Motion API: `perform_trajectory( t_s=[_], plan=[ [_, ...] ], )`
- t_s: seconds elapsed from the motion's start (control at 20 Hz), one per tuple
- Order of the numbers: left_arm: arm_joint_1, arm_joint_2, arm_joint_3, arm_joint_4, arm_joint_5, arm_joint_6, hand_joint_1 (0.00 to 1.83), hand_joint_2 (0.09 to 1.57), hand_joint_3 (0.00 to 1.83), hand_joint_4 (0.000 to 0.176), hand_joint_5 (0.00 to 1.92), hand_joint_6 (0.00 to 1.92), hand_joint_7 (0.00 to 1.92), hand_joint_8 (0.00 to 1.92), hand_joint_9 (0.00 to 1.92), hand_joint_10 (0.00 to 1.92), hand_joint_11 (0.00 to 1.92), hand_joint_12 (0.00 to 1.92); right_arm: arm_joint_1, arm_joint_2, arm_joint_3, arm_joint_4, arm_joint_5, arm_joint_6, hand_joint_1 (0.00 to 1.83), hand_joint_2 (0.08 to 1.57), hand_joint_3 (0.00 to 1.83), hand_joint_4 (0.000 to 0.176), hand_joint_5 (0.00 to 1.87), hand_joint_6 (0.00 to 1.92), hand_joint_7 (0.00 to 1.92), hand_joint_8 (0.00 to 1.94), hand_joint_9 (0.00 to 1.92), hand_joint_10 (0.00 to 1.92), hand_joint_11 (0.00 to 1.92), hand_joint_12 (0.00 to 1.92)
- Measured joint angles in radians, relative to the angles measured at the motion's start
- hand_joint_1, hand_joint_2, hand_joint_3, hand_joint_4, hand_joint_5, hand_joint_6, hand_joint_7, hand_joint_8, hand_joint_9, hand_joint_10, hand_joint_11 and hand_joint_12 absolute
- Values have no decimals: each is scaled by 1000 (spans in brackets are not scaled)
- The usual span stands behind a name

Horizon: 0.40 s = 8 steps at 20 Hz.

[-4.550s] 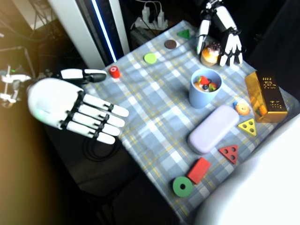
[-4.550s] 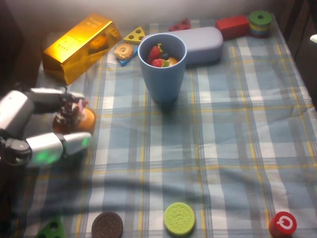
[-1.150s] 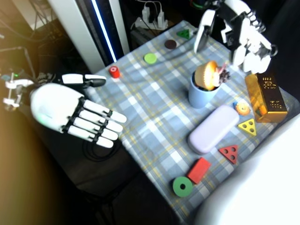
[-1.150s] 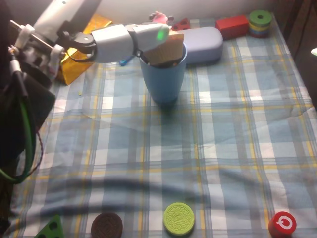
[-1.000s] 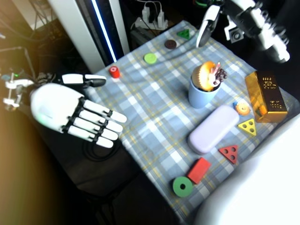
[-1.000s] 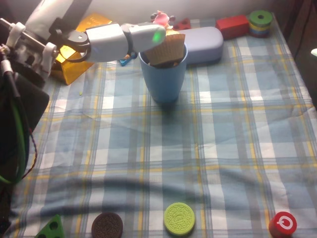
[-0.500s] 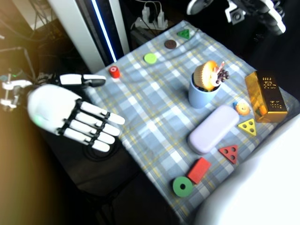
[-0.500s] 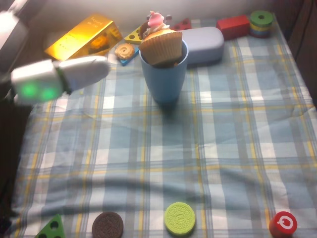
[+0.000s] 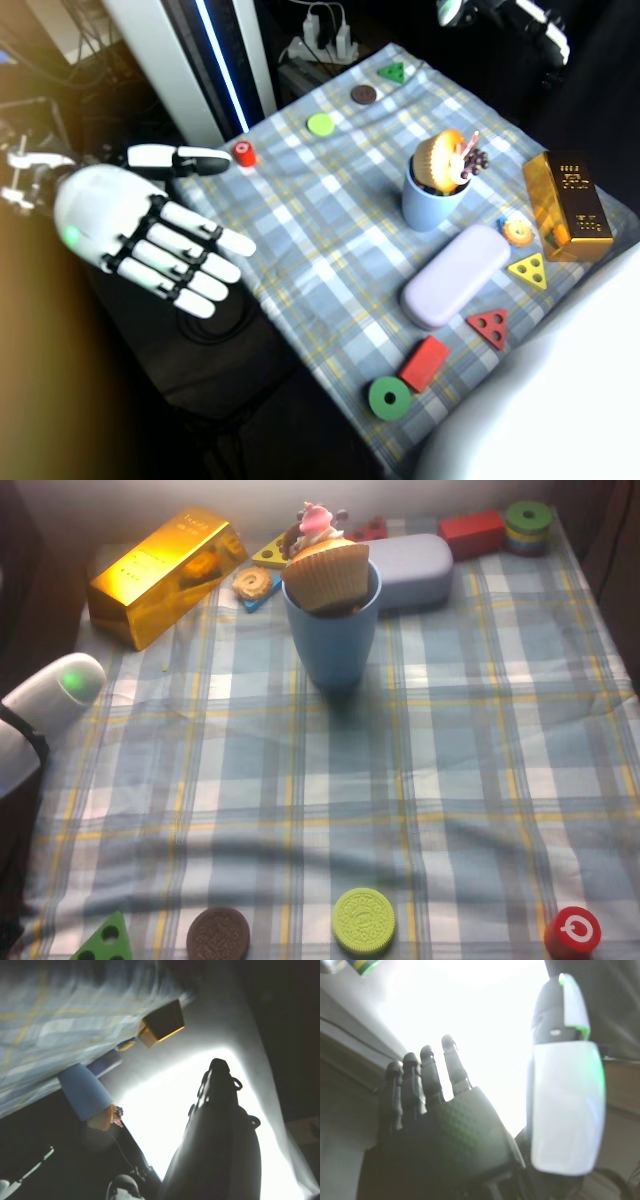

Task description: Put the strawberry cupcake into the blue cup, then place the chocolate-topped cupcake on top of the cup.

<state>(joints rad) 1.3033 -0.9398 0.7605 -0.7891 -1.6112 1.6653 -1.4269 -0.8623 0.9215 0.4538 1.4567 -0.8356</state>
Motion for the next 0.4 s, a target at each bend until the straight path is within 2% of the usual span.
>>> perform_trajectory(
  t_s=[0.05, 0.15, 0.2, 0.25, 0.3, 0.35, 0.4],
  plan=[
    [-3, -20, 6, 7, -5, 12, 117, 808, 10, 98, 0, 0, 0, 0, 0, 0, 0, 0, -6, -9, -15, 33, 44, -31, 0, 911, 0, 39, 0, 0, 0, 0, 0, 0, 0, 0],
    [-3, -48, 11, 10, 3, 18, 149, 806, 7, 107, 0, 0, 0, 0, 0, 0, 0, 0, -6, -31, -40, 80, 134, -99, 0, 901, 0, 18, 0, 0, 0, 0, 0, 0, 0, 0],
    [-3, -55, 12, 7, 2, 29, 145, 809, 7, 118, 0, 0, 0, 0, 0, 0, 0, 0, -6, -44, -41, 85, 159, -109, 0, 886, 0, 39, 0, 0, 0, 0, 0, 0, 0, 0],
    [-5, -58, 11, 4, 3, 42, 150, 837, 17, 83, 0, 0, 0, 0, 0, 0, 0, 0, 3, -58, -41, 90, 166, -109, 0, 876, 0, 67, 0, 0, 0, 0, 0, 0, 0, 0],
    [-13, -65, 11, -6, -2, 48, 146, 859, 21, 83, 0, 0, 0, 0, 0, 0, 0, 0, 11, -72, -41, 97, 168, -110, 0, 902, 0, 58, 0, 0, 0, 0, 0, 0, 0, 0],
    [-15, -74, 14, -9, -11, 45, 152, 870, 22, 83, 0, 0, 0, 0, 0, 0, 0, 0, 16, -81, -40, 100, 169, -110, 0, 889, 0, 76, 0, 0, 0, 0, 0, 0, 0, 0],
    [-18, -89, 19, -5, -14, 40, 150, 876, 22, 90, 0, 0, 0, 0, 0, 0, 0, 0, 17, -84, -41, 93, 169, -110, 0, 888, 0, 59, 1, 0, 0, 0, 0, 0, 0, 0]
  ],
)
